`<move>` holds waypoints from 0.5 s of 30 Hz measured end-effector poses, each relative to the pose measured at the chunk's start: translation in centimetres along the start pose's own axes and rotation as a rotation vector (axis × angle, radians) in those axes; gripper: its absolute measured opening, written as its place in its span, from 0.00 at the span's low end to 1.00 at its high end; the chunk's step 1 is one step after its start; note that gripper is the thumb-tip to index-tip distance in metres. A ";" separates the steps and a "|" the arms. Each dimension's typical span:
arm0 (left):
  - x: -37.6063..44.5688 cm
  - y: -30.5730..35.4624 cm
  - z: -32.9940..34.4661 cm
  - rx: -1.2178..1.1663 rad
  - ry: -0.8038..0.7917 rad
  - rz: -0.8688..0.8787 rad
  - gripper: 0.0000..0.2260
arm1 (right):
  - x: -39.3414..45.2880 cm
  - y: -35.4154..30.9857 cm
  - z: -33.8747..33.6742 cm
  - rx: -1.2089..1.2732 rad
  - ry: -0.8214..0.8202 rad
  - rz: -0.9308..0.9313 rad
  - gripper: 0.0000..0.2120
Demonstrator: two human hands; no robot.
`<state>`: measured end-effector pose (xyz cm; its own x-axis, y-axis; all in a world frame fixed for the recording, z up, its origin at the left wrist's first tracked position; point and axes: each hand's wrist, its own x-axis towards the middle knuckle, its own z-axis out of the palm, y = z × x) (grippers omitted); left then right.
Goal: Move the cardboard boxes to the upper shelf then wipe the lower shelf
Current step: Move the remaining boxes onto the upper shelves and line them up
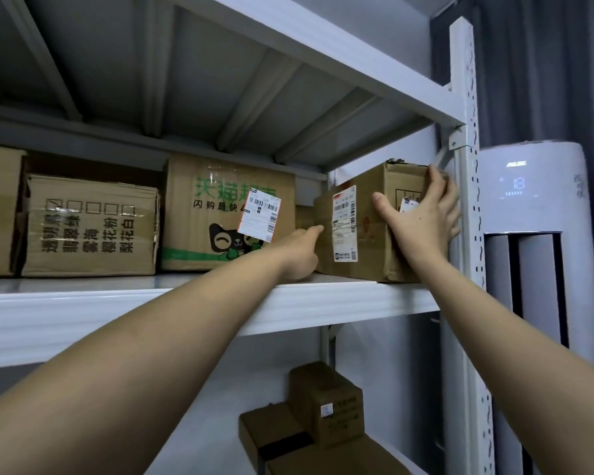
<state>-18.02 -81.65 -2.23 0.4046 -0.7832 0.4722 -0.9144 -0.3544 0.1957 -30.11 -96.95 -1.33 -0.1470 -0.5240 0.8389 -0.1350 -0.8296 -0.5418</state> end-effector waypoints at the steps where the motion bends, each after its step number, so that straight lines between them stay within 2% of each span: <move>1: 0.0 0.0 0.0 0.039 -0.018 0.011 0.29 | 0.3 0.4 0.1 -0.030 0.015 0.010 0.46; 6: 0.6 0.8 0.3 0.163 -0.065 0.004 0.29 | 1.2 1.8 1.0 -0.163 0.015 0.019 0.49; 15: 2.4 1.9 1.4 0.295 -0.188 -0.086 0.26 | 2.8 4.1 3.8 -0.235 -0.027 0.021 0.52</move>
<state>-18.75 -84.91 -2.00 0.5006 -0.8147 0.2926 -0.8446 -0.5338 -0.0412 -27.34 -102.56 -1.07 -0.1266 -0.5480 0.8268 -0.3569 -0.7526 -0.5534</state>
